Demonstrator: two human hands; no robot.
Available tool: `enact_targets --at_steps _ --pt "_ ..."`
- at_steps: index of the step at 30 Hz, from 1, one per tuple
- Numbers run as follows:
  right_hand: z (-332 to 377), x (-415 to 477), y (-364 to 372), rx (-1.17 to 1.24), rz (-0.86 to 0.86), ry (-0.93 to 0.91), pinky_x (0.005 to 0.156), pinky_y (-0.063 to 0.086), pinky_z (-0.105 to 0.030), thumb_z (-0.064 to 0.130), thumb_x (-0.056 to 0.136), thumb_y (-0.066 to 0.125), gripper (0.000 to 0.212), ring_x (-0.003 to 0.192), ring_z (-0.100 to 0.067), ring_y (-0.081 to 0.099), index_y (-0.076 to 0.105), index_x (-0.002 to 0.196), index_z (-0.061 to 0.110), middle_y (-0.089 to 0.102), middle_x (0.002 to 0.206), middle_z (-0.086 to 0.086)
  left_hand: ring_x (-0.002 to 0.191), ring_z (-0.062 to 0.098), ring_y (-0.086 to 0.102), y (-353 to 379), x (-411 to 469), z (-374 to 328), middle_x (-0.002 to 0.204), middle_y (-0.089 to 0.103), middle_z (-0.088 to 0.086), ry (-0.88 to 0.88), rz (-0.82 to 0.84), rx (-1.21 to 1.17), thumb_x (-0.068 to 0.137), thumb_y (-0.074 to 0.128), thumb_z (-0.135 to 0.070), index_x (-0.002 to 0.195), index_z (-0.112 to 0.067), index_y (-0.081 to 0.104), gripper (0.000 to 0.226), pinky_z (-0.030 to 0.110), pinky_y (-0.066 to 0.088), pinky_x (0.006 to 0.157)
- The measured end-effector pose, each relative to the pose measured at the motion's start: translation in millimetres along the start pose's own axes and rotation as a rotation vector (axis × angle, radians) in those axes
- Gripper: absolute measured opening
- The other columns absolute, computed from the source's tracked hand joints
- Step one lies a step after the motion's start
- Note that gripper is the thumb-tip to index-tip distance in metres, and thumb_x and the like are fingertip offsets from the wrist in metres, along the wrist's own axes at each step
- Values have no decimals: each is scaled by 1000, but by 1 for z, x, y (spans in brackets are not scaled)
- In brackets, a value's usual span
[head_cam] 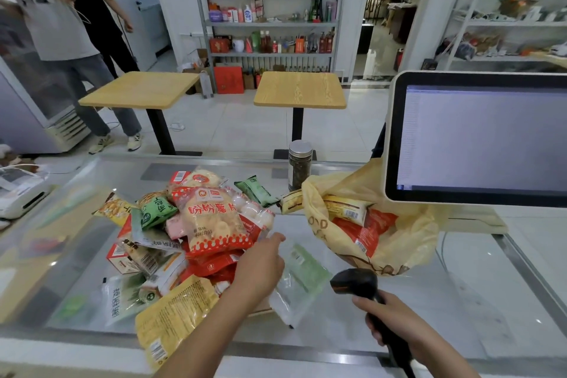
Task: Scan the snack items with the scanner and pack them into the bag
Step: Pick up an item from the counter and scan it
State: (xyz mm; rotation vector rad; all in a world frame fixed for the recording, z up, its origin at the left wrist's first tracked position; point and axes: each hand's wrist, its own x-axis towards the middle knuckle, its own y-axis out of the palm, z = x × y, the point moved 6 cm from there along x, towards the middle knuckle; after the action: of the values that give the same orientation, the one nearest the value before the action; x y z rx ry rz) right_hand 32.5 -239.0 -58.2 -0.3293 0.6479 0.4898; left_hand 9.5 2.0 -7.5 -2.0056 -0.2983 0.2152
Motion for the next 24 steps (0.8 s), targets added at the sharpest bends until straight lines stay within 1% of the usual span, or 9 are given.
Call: enact_targets --at_steps 2,6,9,11,13,16,18,22,24 --pt "-1 1 0 -5 3 5 42 34 -25 23 89 65 27 41 -17 44 55 108 6 50 52 -7 122 25 45 8 -7 -6 135 46 10 79 -121 273 88 54 -15 129 -15 51 41 34 45 93" --pt "-1 1 0 -3 0 11 43 36 -26 21 89 66 28 42 -19 45 55 105 0 51 53 -9 78 25 62 60 -31 -17 86 65 8 173 16 388 48 87 -48 92 -8 73 61 33 52 57" --pt "0 -3 -2 -6 11 34 44 38 -27 20 89 66 27 43 -20 47 54 102 -1 52 53 -10 75 23 57 79 -34 -13 85 65 5 220 88 405 38 91 -45 97 -9 73 71 32 49 55" --pt "0 -8 -6 -43 11 49 44 38 -27 22 89 66 29 43 -19 46 54 102 0 51 53 -8 90 22 62 69 -36 -10 101 66 2 247 165 399 47 90 -30 113 -17 69 70 33 53 71" --pt "-2 -13 -13 -41 -3 67 44 36 -26 25 89 66 32 43 -17 43 54 103 -1 49 52 -6 134 22 38 57 -36 -8 145 43 -2 386 191 292 77 65 -6 141 -28 42 71 37 30 111" --pt "1 -23 -21 -11 -22 65 46 35 -27 37 88 63 45 44 -17 41 55 107 -3 45 52 -5 146 12 -1 55 -34 -3 159 7 -9 393 187 205 94 37 -2 147 -36 26 64 28 -10 115" --pt "8 -30 -20 32 -16 45 46 37 -29 50 84 55 60 43 -18 42 55 108 -4 45 54 -7 146 10 5 61 -35 1 158 10 -9 261 96 139 102 29 -27 145 -33 31 44 27 -6 115" --pt "23 -49 -7 72 44 62 41 33 -24 69 67 42 83 39 -17 37 51 109 -2 45 55 -9 129 17 48 91 -32 3 143 44 -2 100 216 179 95 4 -58 131 -17 55 75 39 23 115" --pt "32 -57 0 56 71 69 41 30 -23 73 66 40 87 38 -16 34 53 112 -1 43 54 -7 135 17 40 90 -30 4 147 41 2 99 239 245 93 6 -63 139 -15 46 78 37 9 116"
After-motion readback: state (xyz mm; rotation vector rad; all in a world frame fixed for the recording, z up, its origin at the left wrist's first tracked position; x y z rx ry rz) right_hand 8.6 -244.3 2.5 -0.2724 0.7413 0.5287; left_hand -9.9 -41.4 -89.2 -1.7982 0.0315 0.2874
